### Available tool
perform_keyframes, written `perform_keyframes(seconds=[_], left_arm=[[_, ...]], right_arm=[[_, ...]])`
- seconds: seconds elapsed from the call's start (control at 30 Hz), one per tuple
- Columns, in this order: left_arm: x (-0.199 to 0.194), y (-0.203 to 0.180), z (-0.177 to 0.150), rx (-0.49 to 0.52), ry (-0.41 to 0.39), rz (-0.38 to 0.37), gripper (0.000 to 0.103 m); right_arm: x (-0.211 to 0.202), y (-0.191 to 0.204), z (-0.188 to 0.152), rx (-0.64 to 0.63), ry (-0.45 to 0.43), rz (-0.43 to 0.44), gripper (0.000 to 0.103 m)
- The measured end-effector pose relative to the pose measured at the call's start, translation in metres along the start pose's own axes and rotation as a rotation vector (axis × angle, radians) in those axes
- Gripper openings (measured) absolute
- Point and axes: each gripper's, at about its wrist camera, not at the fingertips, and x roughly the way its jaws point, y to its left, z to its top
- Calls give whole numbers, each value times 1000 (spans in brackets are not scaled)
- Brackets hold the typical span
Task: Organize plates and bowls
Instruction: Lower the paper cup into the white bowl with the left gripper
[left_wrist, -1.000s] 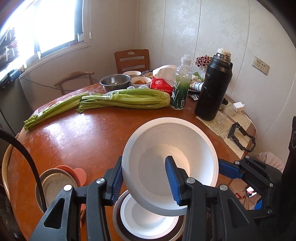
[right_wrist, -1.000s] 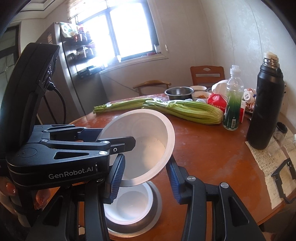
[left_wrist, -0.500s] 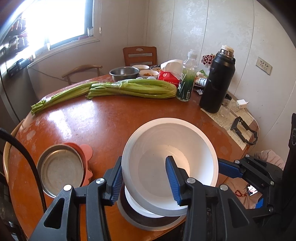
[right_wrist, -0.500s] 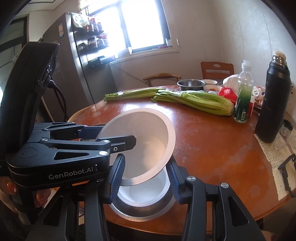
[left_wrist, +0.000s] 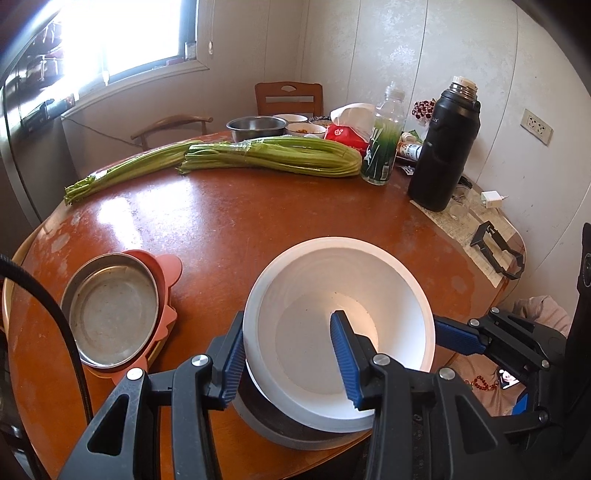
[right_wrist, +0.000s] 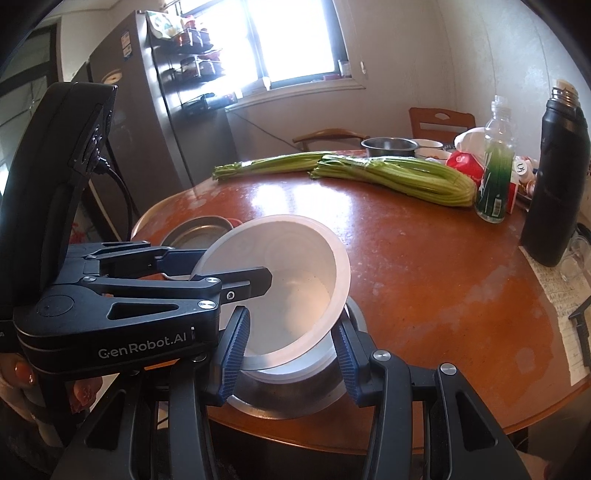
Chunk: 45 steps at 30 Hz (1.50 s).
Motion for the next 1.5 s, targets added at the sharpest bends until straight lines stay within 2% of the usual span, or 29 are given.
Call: perform_keyframes(seconds=[1.0, 1.5], left_arm=[[34, 3, -14, -20, 49, 49, 44], [41, 6, -17, -33, 45, 75, 45]], right_arm=[[31, -8, -14, -18, 65, 13, 48], [38, -8, -18, -57, 56, -10, 48]])
